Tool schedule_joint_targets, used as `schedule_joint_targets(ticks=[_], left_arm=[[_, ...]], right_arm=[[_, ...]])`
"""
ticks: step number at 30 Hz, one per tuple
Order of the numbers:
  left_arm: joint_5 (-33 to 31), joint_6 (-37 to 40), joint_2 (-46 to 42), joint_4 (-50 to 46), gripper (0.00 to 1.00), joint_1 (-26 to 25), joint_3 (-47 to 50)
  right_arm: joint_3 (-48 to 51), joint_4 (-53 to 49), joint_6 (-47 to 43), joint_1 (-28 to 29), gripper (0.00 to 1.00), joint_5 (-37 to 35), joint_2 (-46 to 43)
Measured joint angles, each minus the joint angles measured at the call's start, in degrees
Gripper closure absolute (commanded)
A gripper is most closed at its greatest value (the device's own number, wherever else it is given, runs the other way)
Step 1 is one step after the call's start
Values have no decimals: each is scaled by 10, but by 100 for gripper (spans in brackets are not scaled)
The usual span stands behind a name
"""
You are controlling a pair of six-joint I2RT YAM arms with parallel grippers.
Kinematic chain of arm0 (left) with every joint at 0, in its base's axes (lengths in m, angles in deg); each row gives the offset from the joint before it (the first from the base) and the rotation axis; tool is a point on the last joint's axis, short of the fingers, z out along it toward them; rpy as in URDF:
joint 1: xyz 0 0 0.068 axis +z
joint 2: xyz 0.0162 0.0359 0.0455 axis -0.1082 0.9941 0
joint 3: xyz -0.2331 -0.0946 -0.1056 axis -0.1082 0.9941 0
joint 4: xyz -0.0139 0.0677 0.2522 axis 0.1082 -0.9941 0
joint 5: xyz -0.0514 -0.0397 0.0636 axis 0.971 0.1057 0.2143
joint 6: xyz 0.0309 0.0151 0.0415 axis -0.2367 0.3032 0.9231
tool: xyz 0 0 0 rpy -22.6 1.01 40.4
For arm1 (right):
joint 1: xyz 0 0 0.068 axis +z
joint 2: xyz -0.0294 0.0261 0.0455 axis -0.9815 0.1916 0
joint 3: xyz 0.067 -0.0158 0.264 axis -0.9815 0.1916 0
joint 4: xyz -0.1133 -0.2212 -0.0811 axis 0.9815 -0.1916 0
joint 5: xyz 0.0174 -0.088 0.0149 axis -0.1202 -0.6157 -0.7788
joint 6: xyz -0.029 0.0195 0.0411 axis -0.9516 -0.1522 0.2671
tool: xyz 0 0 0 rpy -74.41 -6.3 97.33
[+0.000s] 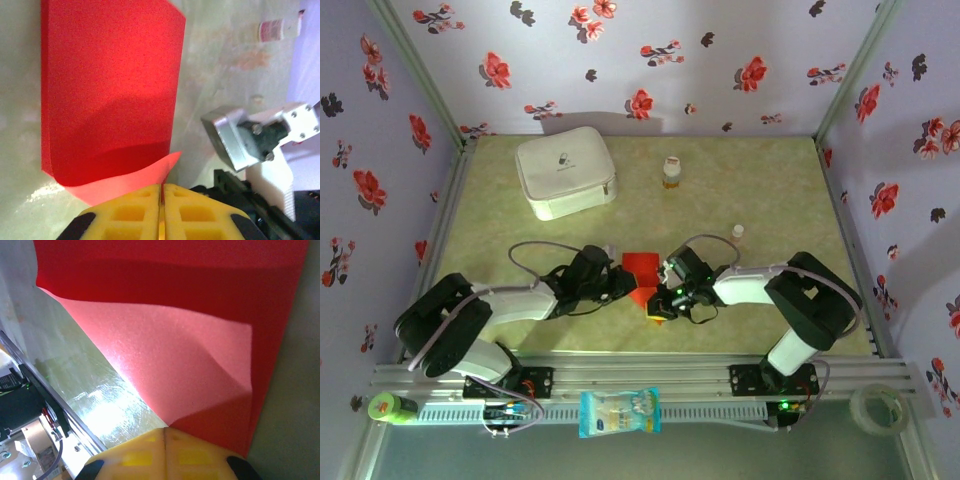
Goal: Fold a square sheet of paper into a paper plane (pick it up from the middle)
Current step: Third fold the triangle at the center of the table.
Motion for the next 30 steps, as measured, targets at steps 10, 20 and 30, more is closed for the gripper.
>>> schedule_joint_targets(ticks=[10,20,30], left_arm=[[21,26,82,8,92,-12,-36],[50,24,116,96,93,30,5],[89,31,115,104,93,88,16]], right_arm=[[0,-1,0,0,93,0,0],[2,2,2,-2,96,-2,0],[7,12,2,-2,96,-1,-1]])
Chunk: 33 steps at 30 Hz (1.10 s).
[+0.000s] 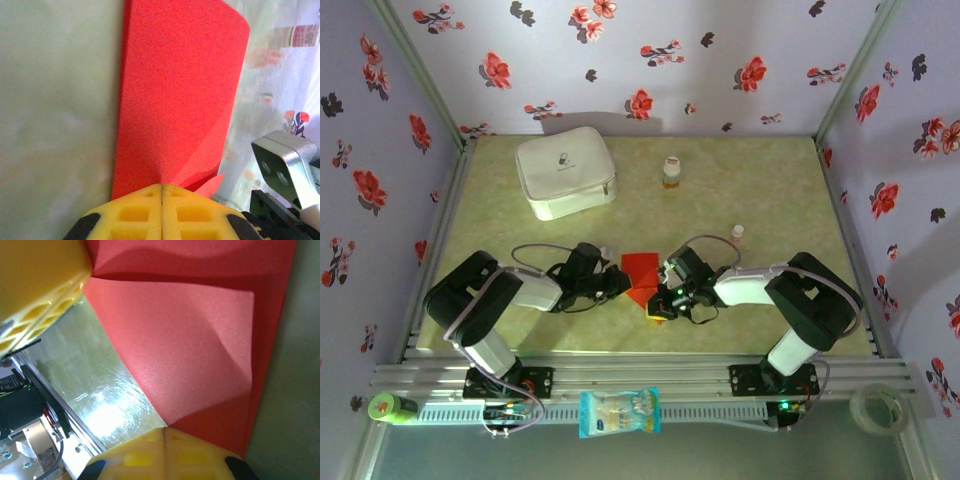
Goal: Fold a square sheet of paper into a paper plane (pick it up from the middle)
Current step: Third fold the triangle at the center of the table.
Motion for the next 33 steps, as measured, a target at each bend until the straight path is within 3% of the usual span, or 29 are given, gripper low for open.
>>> schedule_joint_targets(ticks=[7,14,21,25,33], left_arm=[[-26,26,-55,-81,91,32,0],[-42,33,-120,-128,90,5,-18],[-42,36,-103,-127,93,-67,-45],[-42,15,-60,-99,99,-101,-46],[-49,-39,-8,-43,100,-116,-32]], right_arm=[[0,0,0,0,96,0,0],[0,0,0,0,95,0,0],[0,0,0,0,95,0,0],[0,0,0,0,95,0,0],[0,1,9,0,95,0,0]])
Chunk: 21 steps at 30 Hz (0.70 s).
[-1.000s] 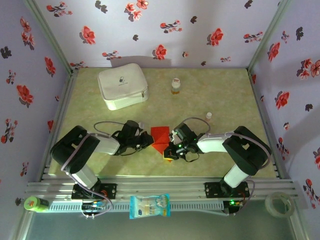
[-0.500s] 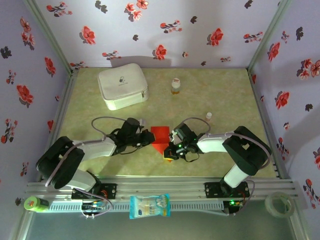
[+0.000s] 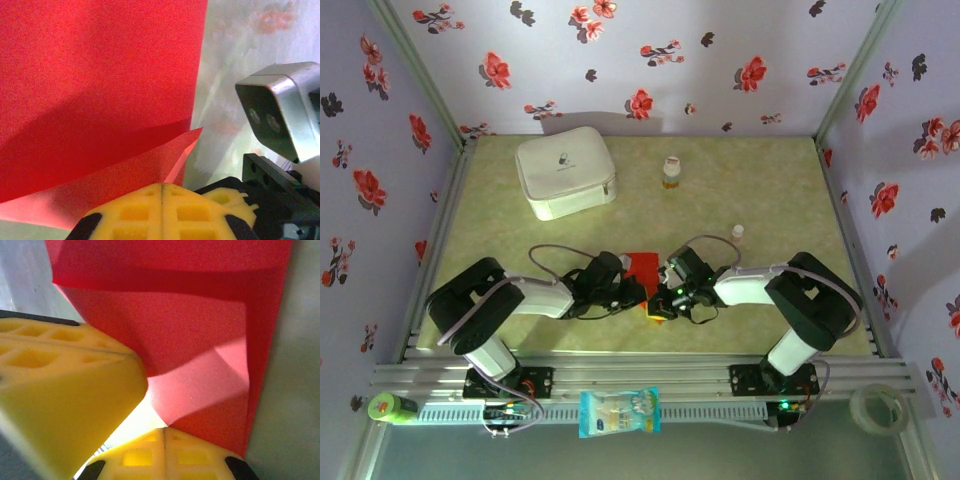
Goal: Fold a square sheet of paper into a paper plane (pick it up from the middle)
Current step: Third fold the triangle at the center of the table.
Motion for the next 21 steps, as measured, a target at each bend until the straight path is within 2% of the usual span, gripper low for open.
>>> schedule_joint_targets(ticks=[13,21], left_arm=[[-15,-1,6,-8,100,12,4],[-4,23,1,-35,100,49,-3]], right_arm=[[0,3,2,0,96,-3,0],[0,10,2,0,95,-12,0]])
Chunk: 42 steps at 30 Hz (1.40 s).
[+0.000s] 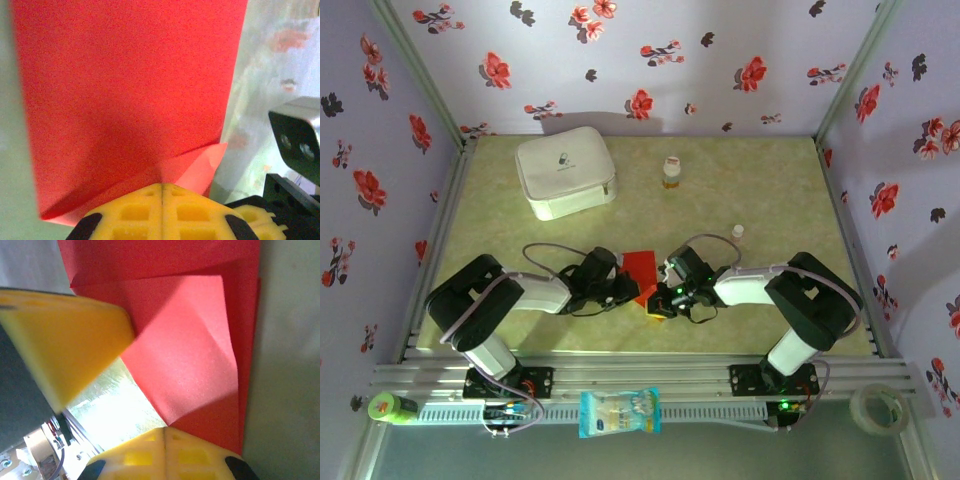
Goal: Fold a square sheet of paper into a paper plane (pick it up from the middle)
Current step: Third fold the triangle at the center of the table.
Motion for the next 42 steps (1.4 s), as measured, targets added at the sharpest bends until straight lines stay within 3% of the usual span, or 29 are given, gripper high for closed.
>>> schedule_joint_targets(ticks=[8,23,35,42], left_arm=[[-1,30,-17,-37,99,44,0],[1,38,-18,-28,100,48,5],[6,38,-16,-26,100,50,5],[8,38,-13,-22,100,50,5]], right_arm=[[2,4,0,0,96,0,0],[-30,-22,18,-1,91,-19,-38],[-104,-47,13,15,93,-60,58],[-86,-36,13,16,90,-62,49]])
